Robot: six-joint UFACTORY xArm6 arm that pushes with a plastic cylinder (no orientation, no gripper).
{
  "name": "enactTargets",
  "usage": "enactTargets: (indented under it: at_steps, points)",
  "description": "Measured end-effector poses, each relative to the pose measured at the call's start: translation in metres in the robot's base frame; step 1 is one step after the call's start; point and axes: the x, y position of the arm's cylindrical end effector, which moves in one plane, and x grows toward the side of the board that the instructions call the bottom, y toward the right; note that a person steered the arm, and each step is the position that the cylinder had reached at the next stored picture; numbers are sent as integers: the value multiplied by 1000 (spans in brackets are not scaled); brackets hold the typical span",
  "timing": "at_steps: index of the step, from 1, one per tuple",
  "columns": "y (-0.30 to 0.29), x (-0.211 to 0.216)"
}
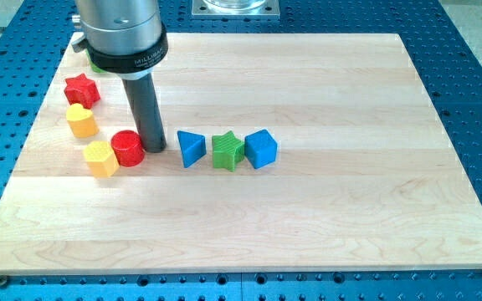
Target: Place the red circle in between the blue triangle and yellow hexagon
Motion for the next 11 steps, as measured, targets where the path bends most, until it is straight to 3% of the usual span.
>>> enactTargets:
  at_steps: [1, 3, 4, 5, 8, 11]
  points:
    - [0, 19]
    - [-6, 99]
    - [-65, 64]
    - [-86, 50]
    - [-37, 57]
    - [-33, 60]
